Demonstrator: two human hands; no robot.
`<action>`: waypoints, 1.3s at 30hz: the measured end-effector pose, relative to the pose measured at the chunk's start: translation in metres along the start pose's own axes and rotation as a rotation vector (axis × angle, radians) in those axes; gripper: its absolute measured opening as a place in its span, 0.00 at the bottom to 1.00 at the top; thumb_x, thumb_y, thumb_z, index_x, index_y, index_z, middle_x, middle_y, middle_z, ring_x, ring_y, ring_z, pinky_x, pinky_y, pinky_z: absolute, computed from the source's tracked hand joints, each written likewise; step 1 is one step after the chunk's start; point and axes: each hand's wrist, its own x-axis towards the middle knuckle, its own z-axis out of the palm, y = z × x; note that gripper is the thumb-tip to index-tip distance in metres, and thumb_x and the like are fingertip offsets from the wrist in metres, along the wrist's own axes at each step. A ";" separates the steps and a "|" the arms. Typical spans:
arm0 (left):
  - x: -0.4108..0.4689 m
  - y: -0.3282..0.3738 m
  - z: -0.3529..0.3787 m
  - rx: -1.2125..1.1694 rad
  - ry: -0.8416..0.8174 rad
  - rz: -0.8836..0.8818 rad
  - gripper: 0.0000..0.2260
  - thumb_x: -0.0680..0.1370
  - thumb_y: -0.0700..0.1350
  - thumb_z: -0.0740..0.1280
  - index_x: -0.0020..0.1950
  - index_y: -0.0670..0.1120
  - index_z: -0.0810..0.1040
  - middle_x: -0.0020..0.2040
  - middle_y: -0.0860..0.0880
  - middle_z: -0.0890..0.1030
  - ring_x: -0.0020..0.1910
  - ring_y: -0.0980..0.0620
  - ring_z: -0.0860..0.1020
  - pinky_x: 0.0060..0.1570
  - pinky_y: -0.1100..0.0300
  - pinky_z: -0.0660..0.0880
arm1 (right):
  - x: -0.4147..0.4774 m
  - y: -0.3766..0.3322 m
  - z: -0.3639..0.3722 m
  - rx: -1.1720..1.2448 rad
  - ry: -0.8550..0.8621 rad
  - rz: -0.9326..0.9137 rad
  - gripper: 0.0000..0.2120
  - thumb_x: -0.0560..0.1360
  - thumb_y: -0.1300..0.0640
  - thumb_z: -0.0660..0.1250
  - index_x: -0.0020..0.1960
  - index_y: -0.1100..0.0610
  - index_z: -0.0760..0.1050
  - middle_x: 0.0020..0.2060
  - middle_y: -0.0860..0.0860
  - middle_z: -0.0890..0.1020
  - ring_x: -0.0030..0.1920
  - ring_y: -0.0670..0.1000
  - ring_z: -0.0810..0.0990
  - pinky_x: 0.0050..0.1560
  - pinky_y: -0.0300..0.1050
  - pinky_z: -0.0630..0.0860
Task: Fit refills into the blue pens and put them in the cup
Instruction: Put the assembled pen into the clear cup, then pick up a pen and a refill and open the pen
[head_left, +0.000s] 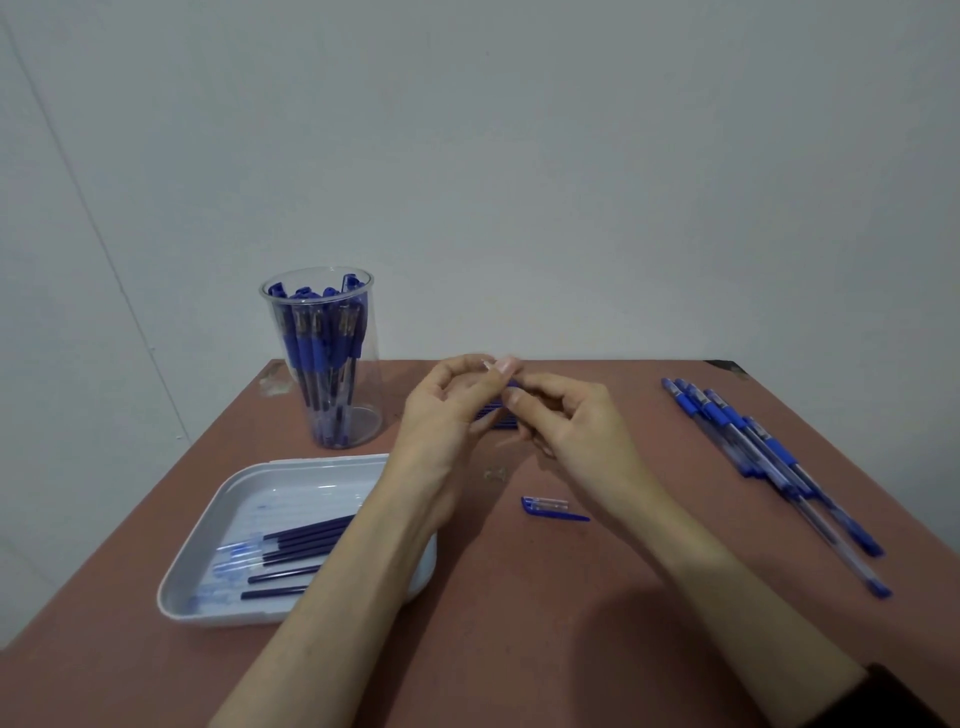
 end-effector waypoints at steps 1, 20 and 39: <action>0.000 0.001 0.001 -0.037 -0.023 -0.015 0.10 0.76 0.40 0.66 0.56 0.41 0.73 0.52 0.44 0.83 0.48 0.48 0.81 0.45 0.58 0.79 | 0.001 0.001 0.000 -0.005 0.022 0.011 0.08 0.78 0.63 0.65 0.52 0.62 0.82 0.23 0.44 0.73 0.23 0.40 0.69 0.28 0.29 0.67; 0.000 0.002 -0.004 0.227 -0.064 0.017 0.08 0.75 0.47 0.68 0.50 0.46 0.82 0.44 0.50 0.83 0.45 0.57 0.81 0.49 0.63 0.75 | 0.001 -0.005 -0.006 0.044 -0.016 0.059 0.07 0.78 0.59 0.65 0.50 0.56 0.83 0.28 0.53 0.74 0.25 0.46 0.64 0.26 0.39 0.61; 0.001 0.006 -0.004 0.015 -0.015 0.109 0.13 0.75 0.36 0.66 0.59 0.45 0.77 0.48 0.49 0.85 0.47 0.55 0.82 0.52 0.65 0.78 | 0.002 -0.005 -0.007 0.105 -0.025 0.125 0.08 0.78 0.58 0.65 0.45 0.54 0.83 0.28 0.52 0.75 0.24 0.46 0.64 0.27 0.42 0.58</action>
